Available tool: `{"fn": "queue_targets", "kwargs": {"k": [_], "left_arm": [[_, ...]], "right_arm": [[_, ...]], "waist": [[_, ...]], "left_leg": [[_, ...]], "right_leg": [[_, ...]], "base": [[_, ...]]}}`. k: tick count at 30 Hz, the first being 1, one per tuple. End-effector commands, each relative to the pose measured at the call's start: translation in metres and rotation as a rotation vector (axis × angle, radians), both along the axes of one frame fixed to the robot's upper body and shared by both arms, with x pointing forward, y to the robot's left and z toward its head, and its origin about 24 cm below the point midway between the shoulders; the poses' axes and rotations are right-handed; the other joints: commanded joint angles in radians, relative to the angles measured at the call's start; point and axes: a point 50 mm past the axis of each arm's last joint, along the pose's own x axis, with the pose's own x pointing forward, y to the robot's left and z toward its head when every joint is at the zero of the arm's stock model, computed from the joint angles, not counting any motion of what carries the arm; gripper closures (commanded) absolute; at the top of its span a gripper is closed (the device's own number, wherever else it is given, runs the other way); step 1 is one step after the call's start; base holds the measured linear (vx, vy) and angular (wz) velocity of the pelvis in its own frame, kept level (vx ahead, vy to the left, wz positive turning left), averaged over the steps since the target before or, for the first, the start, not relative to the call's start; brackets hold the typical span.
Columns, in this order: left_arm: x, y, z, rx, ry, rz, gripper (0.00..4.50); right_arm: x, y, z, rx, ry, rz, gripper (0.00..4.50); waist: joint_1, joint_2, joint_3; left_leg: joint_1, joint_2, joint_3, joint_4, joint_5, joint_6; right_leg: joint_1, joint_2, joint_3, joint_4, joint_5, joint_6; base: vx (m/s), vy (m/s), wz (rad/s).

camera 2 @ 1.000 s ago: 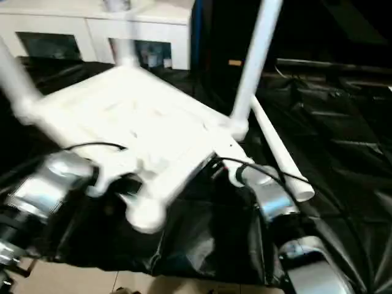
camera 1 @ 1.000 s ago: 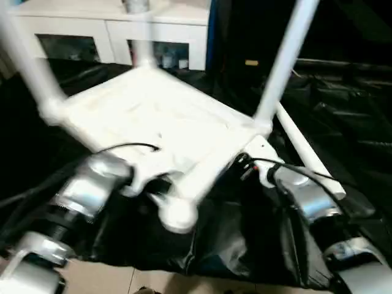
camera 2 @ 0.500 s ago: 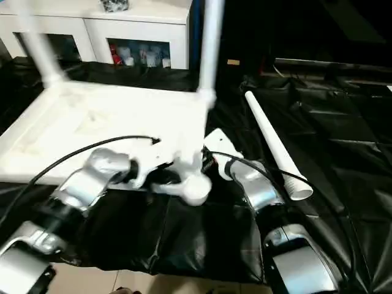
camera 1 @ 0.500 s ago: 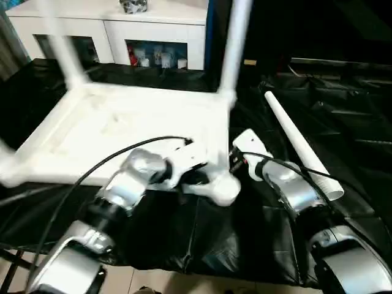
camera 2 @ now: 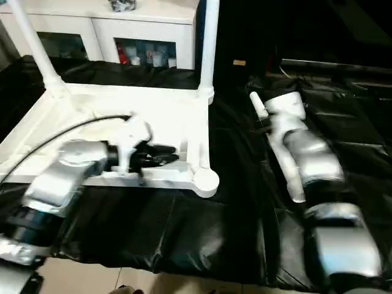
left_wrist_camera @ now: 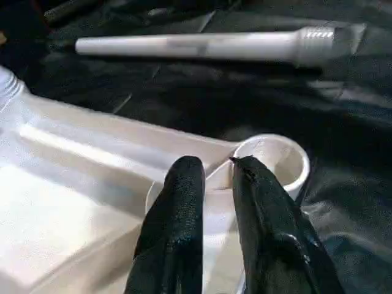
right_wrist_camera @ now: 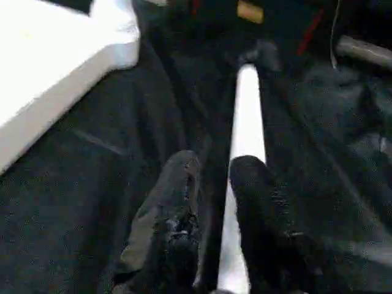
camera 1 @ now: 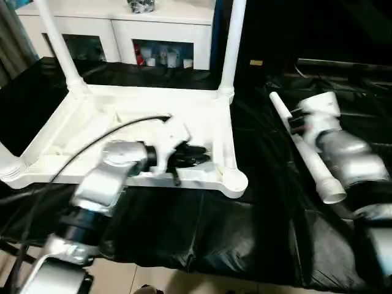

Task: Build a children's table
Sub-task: Rotate table base, then pick table leg

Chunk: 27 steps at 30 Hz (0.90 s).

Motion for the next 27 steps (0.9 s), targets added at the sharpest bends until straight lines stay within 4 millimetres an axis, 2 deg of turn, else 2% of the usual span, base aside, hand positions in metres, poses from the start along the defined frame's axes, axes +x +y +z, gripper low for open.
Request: {"fn": "queue_targets", "kwargs": {"k": [1, 2, 3, 4, 8, 12, 14, 16, 17, 19, 21, 27], "left_arm": [[-0.007, -0.003, 0.004, -0.009, 0.015, -0.049, 3.12], [-0.008, -0.004, 0.005, -0.013, 0.02, -0.054, 2.99], [-0.008, -0.004, 0.005, -0.013, 0.02, -0.054, 2.99], [-0.009, -0.005, 0.006, -0.013, 0.02, -0.06, 2.78], [-0.011, -0.007, 0.008, -0.007, 0.016, -0.085, 2.42], [-0.013, -0.007, 0.009, -0.003, 0.019, -0.092, 2.29], [-0.014, -0.006, 0.01, 0.003, 0.021, -0.098, 2.01], [-0.015, -0.006, 0.01, 0.011, 0.024, -0.108, 1.89], [-0.016, -0.006, 0.012, 0.012, 0.026, -0.122, 1.82], [-0.017, -0.006, 0.013, 0.01, 0.026, -0.126, 1.48], [-0.017, -0.006, 0.015, 0.012, 0.023, -0.135, 1.45], [-0.016, -0.006, 0.016, 0.02, 0.008, -0.128, 1.45]], "right_arm": [[-0.004, -0.01, -0.006, 0.039, 0.082, -0.036, 3.17], [-0.005, -0.013, -0.007, 0.056, 0.101, -0.048, 2.91], [-0.005, -0.013, -0.007, 0.056, 0.101, -0.048, 2.91], [-0.005, -0.017, -0.009, 0.068, 0.128, -0.071, 2.8], [-0.008, -0.025, -0.014, 0.083, 0.194, -0.127, 2.4], [-0.009, -0.029, -0.017, 0.063, 0.215, -0.148, 2.19], [-0.011, -0.031, -0.019, 0.056, 0.234, -0.168, 1.97], [-0.013, -0.036, -0.023, 0.042, 0.279, -0.198, 1.92], [-0.017, -0.037, -0.027, 0.058, 0.341, -0.203, 1.92], [-0.02, -0.036, -0.03, 0.076, 0.376, -0.2, 1.92], [-0.028, -0.038, -0.04, 0.098, 0.474, -0.194, 1.92], [-0.035, -0.042, -0.048, 0.093, 0.535, -0.22, 1.92]], "waist": [[0.006, -0.005, -0.076], [0.006, -0.005, -0.075], [0.006, -0.006, -0.075], [0.007, -0.004, -0.076], [0.01, 0.0, -0.074], [0.013, 0.001, -0.075], [0.016, 0.002, -0.074], [0.017, 0.002, -0.074], [0.018, -0.004, -0.072], [0.02, 0.0, -0.073], [0.021, -0.001, -0.073], [0.02, -0.003, -0.07]], "left_leg": [[0.014, 0.01, -0.002, -0.054, -0.185, 0.043], [0.013, 0.011, -0.001, -0.054, -0.179, 0.045], [0.012, 0.011, -0.001, -0.054, -0.177, 0.046], [0.013, 0.01, 0.0, -0.052, -0.178, 0.046], [0.015, 0.01, 0.001, -0.053, -0.207, 0.033], [0.016, 0.012, 0.001, -0.052, -0.205, 0.028], [0.017, 0.012, 0.001, -0.053, -0.21, 0.025], [0.018, 0.012, 0.001, -0.052, -0.216, 0.019], [0.017, 0.012, 0.003, -0.053, -0.219, 0.02], [0.016, 0.012, 0.002, -0.052, -0.216, 0.019], [0.014, 0.012, 0.003, -0.052, -0.208, 0.025], [0.019, 0.013, 0.002, -0.053, -0.246, 0.007]], "right_leg": [[0.062, -0.036, 0.031, -0.065, -0.173, -0.254], [0.061, -0.035, 0.031, -0.063, -0.16, -0.262], [0.061, -0.033, 0.03, -0.062, -0.157, -0.263], [0.061, -0.033, 0.03, -0.062, -0.157, -0.263], [0.058, -0.033, 0.028, -0.065, -0.189, -0.261], [0.057, -0.034, 0.028, -0.064, -0.185, -0.261], [0.056, -0.034, 0.028, -0.065, -0.192, -0.262], [0.055, -0.033, 0.027, -0.063, -0.199, -0.264], [0.055, -0.032, 0.027, -0.066, -0.207, -0.262], [0.057, -0.032, 0.027, -0.063, -0.204, -0.259], [0.057, -0.033, 0.027, -0.063, -0.195, -0.263], [0.052, -0.035, 0.027, -0.068, -0.259, -0.246]], "base": [[0.0, 0.0, 0.0], [0.0, 0.0, 0.0], [0.0, 0.0, 0.0], [0.0, 0.0, 0.0], [0.0, 0.0, 0.0], [0.0, 0.0, 0.0], [0.0, 0.0, 0.0], [0.0, 0.0, 0.0], [0.0, 0.0, 0.0], [0.0, 0.0, 0.0], [0.0, 0.0, 0.0], [0.0, 0.0, 0.0]]}}
